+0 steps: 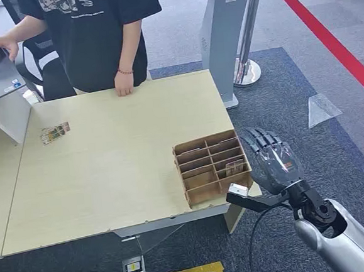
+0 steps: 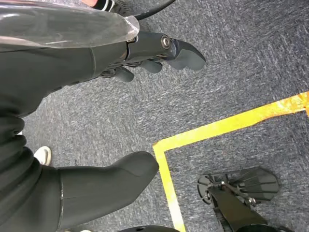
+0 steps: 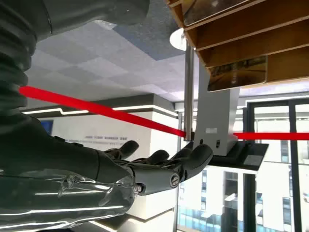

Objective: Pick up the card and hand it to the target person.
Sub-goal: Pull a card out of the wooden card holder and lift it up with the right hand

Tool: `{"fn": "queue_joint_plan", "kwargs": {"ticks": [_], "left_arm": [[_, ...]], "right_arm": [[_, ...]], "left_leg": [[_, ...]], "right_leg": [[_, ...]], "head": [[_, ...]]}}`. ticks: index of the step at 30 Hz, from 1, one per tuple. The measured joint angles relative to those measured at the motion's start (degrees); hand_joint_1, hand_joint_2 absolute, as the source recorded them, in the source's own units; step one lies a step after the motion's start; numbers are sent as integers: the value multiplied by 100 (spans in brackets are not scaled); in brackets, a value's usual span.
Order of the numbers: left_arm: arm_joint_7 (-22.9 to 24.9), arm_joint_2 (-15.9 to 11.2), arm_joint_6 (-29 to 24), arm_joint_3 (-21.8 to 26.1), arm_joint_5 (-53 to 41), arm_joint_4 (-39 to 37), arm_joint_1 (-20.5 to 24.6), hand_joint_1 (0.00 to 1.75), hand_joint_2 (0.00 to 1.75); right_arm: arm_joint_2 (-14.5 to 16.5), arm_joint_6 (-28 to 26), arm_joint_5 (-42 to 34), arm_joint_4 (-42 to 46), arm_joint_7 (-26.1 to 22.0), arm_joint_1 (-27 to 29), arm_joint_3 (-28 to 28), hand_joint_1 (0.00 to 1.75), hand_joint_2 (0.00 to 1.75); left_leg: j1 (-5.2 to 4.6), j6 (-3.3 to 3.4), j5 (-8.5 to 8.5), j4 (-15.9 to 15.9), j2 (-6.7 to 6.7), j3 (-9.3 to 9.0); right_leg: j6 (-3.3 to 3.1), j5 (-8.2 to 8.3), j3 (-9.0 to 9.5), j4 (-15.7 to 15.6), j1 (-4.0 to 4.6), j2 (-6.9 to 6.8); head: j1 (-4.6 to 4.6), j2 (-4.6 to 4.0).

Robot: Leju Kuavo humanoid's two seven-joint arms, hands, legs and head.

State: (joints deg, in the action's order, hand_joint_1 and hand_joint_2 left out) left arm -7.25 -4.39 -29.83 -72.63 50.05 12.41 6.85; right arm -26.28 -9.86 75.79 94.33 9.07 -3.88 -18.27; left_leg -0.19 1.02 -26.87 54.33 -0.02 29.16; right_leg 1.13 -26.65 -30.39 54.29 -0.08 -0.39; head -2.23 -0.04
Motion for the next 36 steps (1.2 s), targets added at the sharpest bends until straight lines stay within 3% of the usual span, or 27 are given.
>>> {"fn": "queue_joint_plan", "kwargs": {"ticks": [4,7,10,14,18,21,25,36], "left_arm": [[21,3,-1,0,0,0,0,0,175],[25,9,-7,0,0,0,1,0,175],[25,21,-21,0,3,0,2,0,175],[23,39,-37,0,19,0,3,0,175],[23,51,-39,0,20,0,3,0,175],[23,52,-39,0,21,0,2,0,175],[21,52,-39,0,24,0,2,0,175],[-57,52,-39,0,33,0,1,0,175]], "right_arm": [[49,-25,-3,-37,-1,-59,-118,69,175],[100,-96,-43,-86,0,-137,-241,72,175],[146,-172,-104,-148,20,-233,-371,106,175],[214,-209,-159,-248,49,-386,-546,87,175],[267,-215,-176,-336,50,-487,-672,110,175],[296,-232,-192,-396,48,-536,-735,105,175],[316,-261,-245,-470,15,-600,-805,130,175],[329,-285,-474,-795,-35,-751,-957,115,175]], "left_leg": [[0,0,0,0,0,0],[0,0,0,0,0,0],[0,0,0,0,0,1],[0,0,0,0,0,0],[0,0,0,0,-1,1],[0,0,0,0,-1,1],[0,0,0,0,-1,1],[0,0,0,1,-1,0]], "right_leg": [[0,0,0,0,0,0],[0,0,0,1,0,0],[0,0,0,1,0,0],[0,0,0,1,0,0],[0,0,0,1,0,-1],[0,0,0,1,0,-1],[0,0,0,1,0,-1],[0,0,0,1,0,-1]], "head": [[0,0],[0,0],[0,0],[0,0],[0,0],[0,0],[0,0],[0,0]]}}
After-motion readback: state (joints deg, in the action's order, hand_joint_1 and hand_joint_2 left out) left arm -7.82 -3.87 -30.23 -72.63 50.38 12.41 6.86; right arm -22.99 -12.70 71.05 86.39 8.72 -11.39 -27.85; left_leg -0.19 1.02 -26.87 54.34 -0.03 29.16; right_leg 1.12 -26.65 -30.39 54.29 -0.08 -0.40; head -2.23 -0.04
